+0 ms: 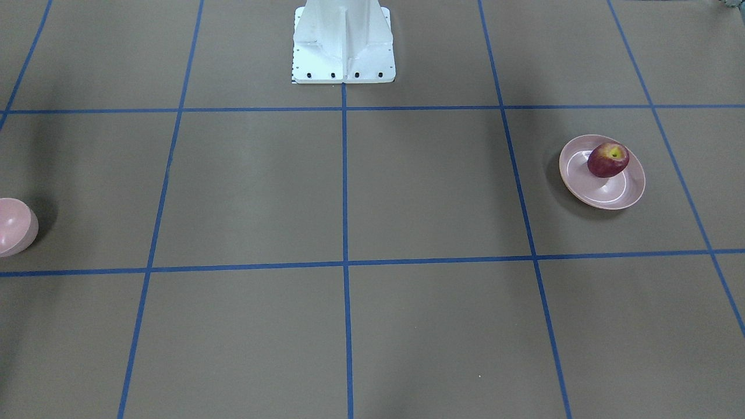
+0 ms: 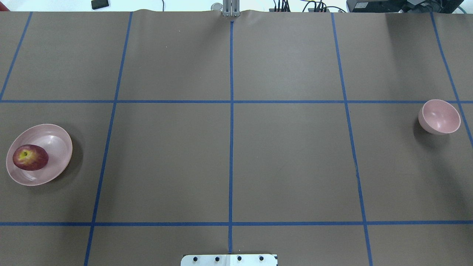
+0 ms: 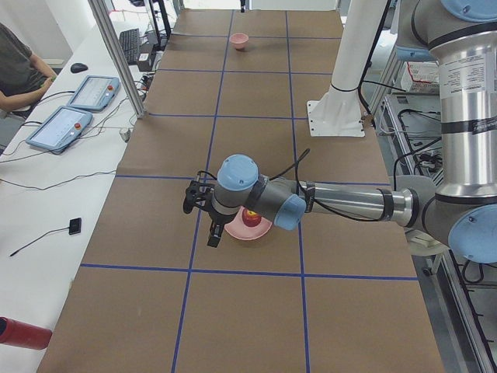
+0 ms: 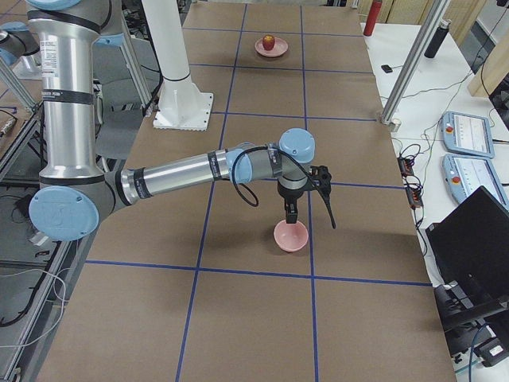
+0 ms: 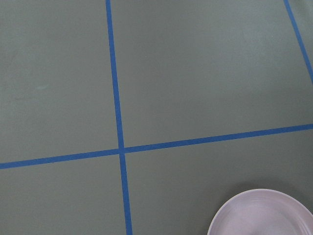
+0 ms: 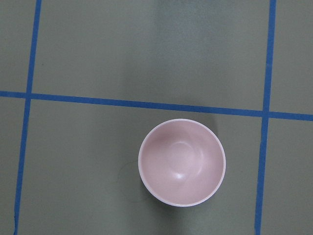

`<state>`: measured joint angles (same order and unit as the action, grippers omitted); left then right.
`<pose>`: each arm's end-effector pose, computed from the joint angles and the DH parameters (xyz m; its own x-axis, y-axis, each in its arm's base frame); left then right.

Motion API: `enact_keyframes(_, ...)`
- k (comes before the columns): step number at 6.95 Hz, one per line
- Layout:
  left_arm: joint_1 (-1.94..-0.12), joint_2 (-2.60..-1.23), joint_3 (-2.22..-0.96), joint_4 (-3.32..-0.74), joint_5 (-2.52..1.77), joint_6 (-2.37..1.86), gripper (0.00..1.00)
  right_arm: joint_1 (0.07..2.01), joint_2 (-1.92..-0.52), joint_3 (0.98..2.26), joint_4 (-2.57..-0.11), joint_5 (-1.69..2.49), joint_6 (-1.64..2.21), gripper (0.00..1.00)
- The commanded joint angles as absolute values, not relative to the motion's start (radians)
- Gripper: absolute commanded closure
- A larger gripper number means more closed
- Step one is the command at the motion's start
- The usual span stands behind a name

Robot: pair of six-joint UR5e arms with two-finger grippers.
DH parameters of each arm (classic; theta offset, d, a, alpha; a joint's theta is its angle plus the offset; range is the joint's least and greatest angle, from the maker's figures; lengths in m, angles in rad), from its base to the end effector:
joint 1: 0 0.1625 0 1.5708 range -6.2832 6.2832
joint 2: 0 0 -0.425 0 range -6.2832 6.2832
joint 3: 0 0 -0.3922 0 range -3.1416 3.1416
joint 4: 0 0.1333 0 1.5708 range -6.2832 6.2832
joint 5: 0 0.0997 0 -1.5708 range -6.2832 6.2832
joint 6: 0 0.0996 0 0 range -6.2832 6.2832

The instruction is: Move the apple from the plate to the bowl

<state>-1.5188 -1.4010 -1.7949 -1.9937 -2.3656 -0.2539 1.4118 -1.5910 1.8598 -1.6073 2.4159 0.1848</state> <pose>-0.0392 -0.4430 0.5763 0.6722 0.1293 -0.7290 0.1267 0.9500 0.2853 -0.0182 -0.4850 0.5246 0.6456 -0.0939 0.7579 0.0361 0.9951 0.0925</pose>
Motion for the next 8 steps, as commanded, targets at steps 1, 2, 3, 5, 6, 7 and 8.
enact_keyframes(1,-1.519,-1.381,-1.787,-2.042,-2.359,-0.262,0.02,1.402,-1.594,1.861,-1.539,2.431,0.193,0.0)
enact_keyframes(2,-1.519,-1.388,-1.792,-2.039,-2.359,-0.264,0.02,1.401,-1.597,1.856,-1.525,2.431,0.198,0.0)
enact_keyframes(3,-1.519,-1.394,-1.796,-2.037,-2.361,-0.258,0.02,1.399,-1.597,1.856,-1.525,2.433,0.196,0.0)
enact_keyframes(5,-1.514,-1.388,-1.798,-2.037,-2.372,-0.255,0.02,1.396,-1.591,1.855,-1.479,2.431,0.19,0.0)
enact_keyframes(6,-1.513,-1.359,-1.789,-2.039,-2.385,-0.261,0.02,1.384,-1.6,1.801,-1.398,2.415,0.196,0.0)
enact_keyframes(7,-1.513,-1.358,-1.787,-2.033,-2.385,-0.262,0.02,1.385,-1.623,1.792,-1.376,2.414,0.196,0.0)
enact_keyframes(8,-1.513,-1.356,-1.789,-2.029,-2.387,-0.262,0.02,1.385,-1.628,1.78,-1.371,2.416,0.196,0.0)
